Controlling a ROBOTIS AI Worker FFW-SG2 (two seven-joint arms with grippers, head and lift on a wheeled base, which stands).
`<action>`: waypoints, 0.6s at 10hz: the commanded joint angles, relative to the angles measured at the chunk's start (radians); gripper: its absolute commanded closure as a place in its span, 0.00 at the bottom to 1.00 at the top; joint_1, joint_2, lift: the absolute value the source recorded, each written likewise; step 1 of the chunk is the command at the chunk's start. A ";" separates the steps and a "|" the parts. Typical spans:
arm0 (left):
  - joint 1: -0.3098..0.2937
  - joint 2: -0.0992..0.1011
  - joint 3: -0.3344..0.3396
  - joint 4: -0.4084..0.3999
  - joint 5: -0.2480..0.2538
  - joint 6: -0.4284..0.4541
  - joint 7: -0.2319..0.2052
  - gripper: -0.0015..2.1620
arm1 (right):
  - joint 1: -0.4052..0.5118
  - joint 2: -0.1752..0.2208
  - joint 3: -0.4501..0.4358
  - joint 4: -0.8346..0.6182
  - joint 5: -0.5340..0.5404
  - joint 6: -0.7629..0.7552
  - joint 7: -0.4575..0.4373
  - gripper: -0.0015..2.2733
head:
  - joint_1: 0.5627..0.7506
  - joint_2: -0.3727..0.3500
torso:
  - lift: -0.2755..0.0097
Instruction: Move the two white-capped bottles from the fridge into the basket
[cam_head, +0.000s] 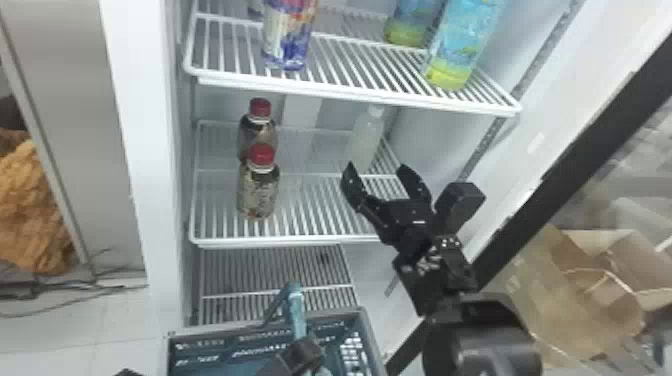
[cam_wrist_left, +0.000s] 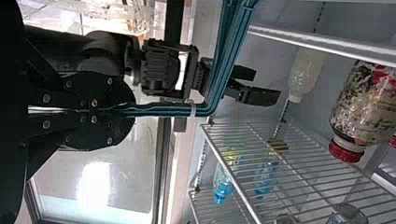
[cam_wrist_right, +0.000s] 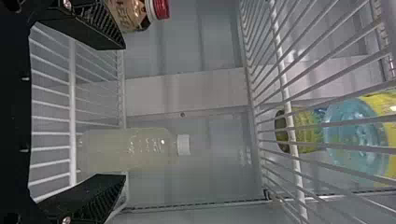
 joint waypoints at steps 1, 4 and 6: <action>-0.002 0.000 0.000 0.000 0.001 -0.001 0.000 0.52 | -0.048 -0.001 0.000 0.055 0.017 -0.008 -0.002 0.02 | 0.70 0.03 | 0.05; -0.004 0.000 0.000 0.000 0.001 -0.001 0.000 0.52 | -0.131 -0.003 0.002 0.161 0.036 -0.044 -0.003 0.02 | 0.70 0.03 | 0.05; -0.004 0.000 0.000 0.000 0.003 -0.001 0.000 0.52 | -0.188 -0.003 0.008 0.232 0.040 -0.052 -0.014 0.04 | 0.70 0.03 | 0.05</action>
